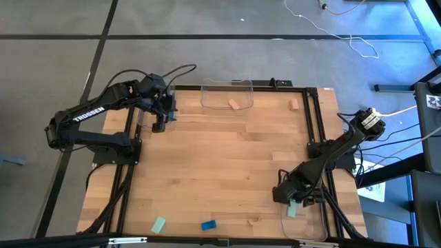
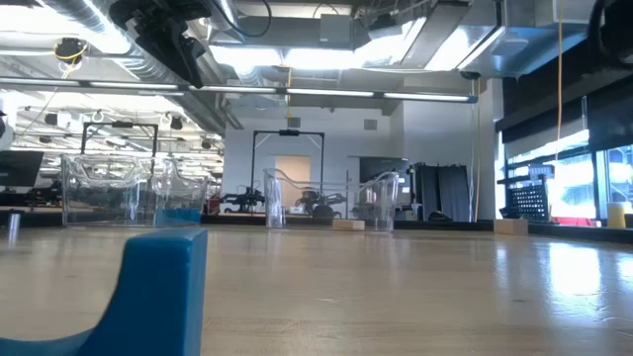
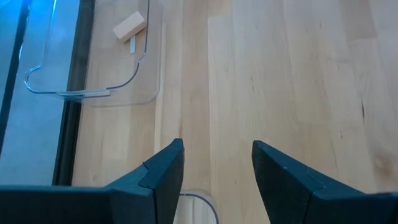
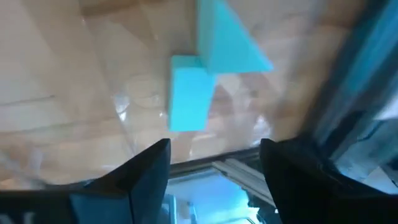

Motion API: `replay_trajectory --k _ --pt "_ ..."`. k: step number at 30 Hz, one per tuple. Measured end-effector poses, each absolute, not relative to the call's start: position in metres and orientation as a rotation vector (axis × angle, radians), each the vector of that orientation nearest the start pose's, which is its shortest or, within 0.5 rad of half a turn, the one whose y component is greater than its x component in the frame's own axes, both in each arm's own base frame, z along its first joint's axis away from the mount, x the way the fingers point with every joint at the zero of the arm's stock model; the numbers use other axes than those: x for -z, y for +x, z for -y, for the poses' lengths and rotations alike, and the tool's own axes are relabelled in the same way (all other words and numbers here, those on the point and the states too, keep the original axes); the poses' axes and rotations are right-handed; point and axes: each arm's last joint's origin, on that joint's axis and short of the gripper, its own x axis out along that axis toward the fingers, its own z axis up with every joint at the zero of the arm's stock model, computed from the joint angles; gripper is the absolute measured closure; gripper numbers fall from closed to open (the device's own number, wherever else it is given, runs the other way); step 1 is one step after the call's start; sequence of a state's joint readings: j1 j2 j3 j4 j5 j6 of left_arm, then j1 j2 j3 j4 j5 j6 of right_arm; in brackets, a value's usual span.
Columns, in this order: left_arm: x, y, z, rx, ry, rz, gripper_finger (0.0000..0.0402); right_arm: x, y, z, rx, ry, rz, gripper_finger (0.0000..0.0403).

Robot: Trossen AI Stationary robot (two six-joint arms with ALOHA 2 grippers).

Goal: Sort & place blocks by color
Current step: Put the light blue block into the bottom transparent bin

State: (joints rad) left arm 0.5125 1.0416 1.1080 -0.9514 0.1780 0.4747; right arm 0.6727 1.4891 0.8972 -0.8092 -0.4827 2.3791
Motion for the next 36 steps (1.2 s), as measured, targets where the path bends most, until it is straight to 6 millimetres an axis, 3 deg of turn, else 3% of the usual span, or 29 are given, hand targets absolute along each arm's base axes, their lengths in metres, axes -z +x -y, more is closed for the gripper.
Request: replay_trajectory --k 8,12,17,20,29,36 --pt "-0.328 0.161 -0.084 -0.073 0.104 -0.960 0.0221 -0.272 0.188 -0.154 1.437 1.314 -1.431 0.0154" --pt "-0.325 0.157 -0.080 -0.022 -0.016 -0.977 0.0221 -0.300 0.187 -0.143 1.413 1.193 -1.252 0.0153" --pt "-0.320 0.149 -0.073 -0.090 -0.273 -1.077 0.0221 -0.310 0.195 -0.133 1.198 0.980 -0.885 0.0153" --pt "-0.317 0.143 -0.066 -0.117 -0.442 -1.150 0.0221 -0.313 0.199 -0.128 1.113 0.789 -0.771 0.0153" --pt "-0.315 0.149 -0.028 -0.365 -0.905 -1.259 0.0221 -0.322 0.200 -0.111 0.940 0.403 -0.855 0.0153" --pt "-0.315 0.150 0.027 -0.519 -1.015 -1.309 0.0221 -0.335 0.195 -0.101 0.832 0.345 -0.847 0.0153"
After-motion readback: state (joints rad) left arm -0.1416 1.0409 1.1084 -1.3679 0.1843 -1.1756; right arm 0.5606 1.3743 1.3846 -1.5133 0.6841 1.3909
